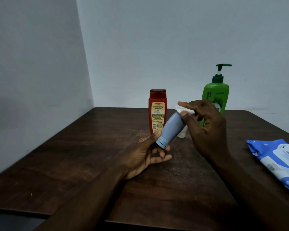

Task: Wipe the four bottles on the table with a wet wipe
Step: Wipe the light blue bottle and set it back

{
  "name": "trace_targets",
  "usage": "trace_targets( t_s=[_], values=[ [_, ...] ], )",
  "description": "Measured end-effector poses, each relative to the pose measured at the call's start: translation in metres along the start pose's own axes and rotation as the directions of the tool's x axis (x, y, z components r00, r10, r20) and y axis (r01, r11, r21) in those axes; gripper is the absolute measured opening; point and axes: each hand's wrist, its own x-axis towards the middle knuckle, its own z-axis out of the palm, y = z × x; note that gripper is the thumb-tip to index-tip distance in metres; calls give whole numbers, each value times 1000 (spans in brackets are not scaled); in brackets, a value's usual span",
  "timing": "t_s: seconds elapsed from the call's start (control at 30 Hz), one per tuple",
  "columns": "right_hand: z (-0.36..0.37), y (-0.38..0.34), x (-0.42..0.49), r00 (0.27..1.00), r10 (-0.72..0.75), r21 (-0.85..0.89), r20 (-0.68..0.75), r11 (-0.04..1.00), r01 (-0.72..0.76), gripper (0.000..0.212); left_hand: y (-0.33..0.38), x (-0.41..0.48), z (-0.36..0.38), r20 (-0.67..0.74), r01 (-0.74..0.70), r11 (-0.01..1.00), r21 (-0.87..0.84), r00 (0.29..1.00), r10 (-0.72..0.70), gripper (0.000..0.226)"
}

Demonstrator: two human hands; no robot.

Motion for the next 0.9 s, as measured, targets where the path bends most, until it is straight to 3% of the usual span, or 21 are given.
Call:
trace_targets(
  t_s=[0.2,0.37,0.5,0.63,0.73,0.8,0.9],
  values=[
    [8,-14,-7,969,-198,-187,151,956,224,20,-2,3,-1,-31,-58,997,47,998,59,36],
    [13,-20,-13,898,-348,-170,269,900,400,24,-2,2,-7,-53,-151,988,13,987,151,36],
    [13,-18,-14,887,-382,-131,259,896,424,25,-1,1,-5,-76,-147,989,-35,987,144,32],
    [10,-16,-11,931,-329,-136,155,927,350,26,1,0,-1,-67,-116,992,-53,991,112,26],
    [4,-14,-5,984,-173,-100,32,979,176,29,1,1,-2,-68,-94,992,-89,994,88,34],
    [-1,-10,-2,999,-37,2,-30,999,37,25,2,1,-1,-74,-77,992,-98,995,70,37],
    [-4,-1,2,981,191,251,-7,950,-184,24,5,0,1,-90,-63,992,-112,994,53,35]
  ],
)
